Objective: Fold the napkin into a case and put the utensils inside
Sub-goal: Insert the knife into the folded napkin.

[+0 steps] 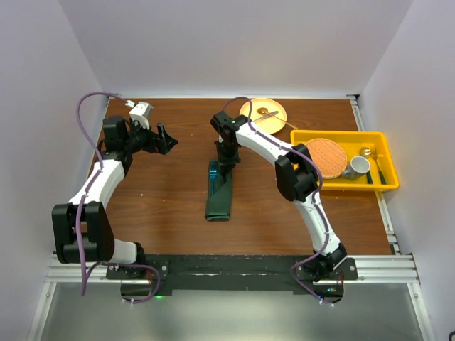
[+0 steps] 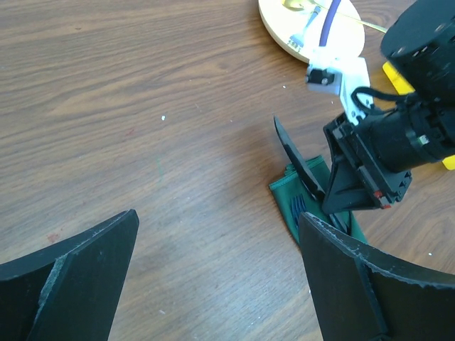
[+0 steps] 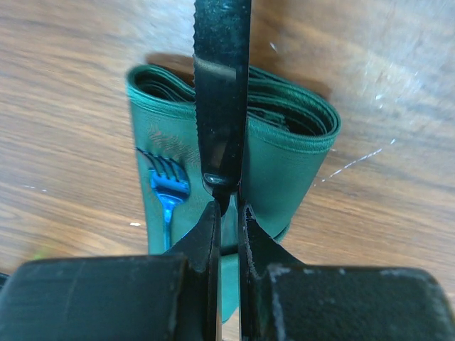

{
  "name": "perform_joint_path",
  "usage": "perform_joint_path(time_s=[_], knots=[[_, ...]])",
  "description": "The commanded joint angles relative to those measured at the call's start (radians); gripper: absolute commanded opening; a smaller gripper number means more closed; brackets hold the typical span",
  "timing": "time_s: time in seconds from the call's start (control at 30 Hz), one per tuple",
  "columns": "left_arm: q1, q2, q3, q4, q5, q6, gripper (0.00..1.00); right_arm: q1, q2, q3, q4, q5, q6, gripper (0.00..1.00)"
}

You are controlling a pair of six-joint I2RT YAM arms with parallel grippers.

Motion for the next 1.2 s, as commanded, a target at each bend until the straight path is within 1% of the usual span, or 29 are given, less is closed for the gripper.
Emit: perform_joint_path(time_s=[0.0,0.23,0.3,0.37,0.43,0.5,0.63,0.83,0.97,1.17], knots=[[0.008,-0.029,-0.010,0.045,0.008,-0.007,1.00,-0.005,-0.091,-0.027,-0.023,-0.032,0.052,0.00],[0.011,-0.032,-0.022,0.045,0.011,-0.006,1.00,-0.005,-0.103,-0.046,-0.023,-0.064,0.076,0.00],[0.011,-0.032,-0.022,0.046,0.014,-0.004,1.00,-0.005,-0.108,-0.051,-0.021,-0.058,0.074,0.10],[0.012,-0.030,-0.022,0.046,0.015,-0.001,1.00,-0.006,-0.113,-0.036,-0.027,-0.044,0.065,0.13],[0.014,-0.030,-0.019,0.048,0.017,-0.003,1.00,-0.014,-0.114,-0.019,-0.029,-0.017,0.057,0.23],[0.014,-0.029,-0.019,0.051,0.022,-0.001,1.00,-0.023,-0.111,0.013,-0.034,-0.003,0.040,0.32],[0.016,-0.020,-0.010,0.056,0.025,-0.004,1.00,-0.035,-0.091,0.073,-0.029,0.045,0.028,0.39],[0.014,-0.015,-0.004,0.056,0.025,-0.003,1.00,-0.063,-0.022,0.205,-0.001,0.111,0.000,0.38],[0.014,-0.017,-0.007,0.052,0.022,-0.001,1.00,-0.097,0.028,0.277,0.035,0.100,-0.039,0.41],[0.016,-0.015,-0.007,0.057,0.020,-0.003,1.00,-0.163,0.093,0.283,0.129,-0.131,-0.117,0.42]])
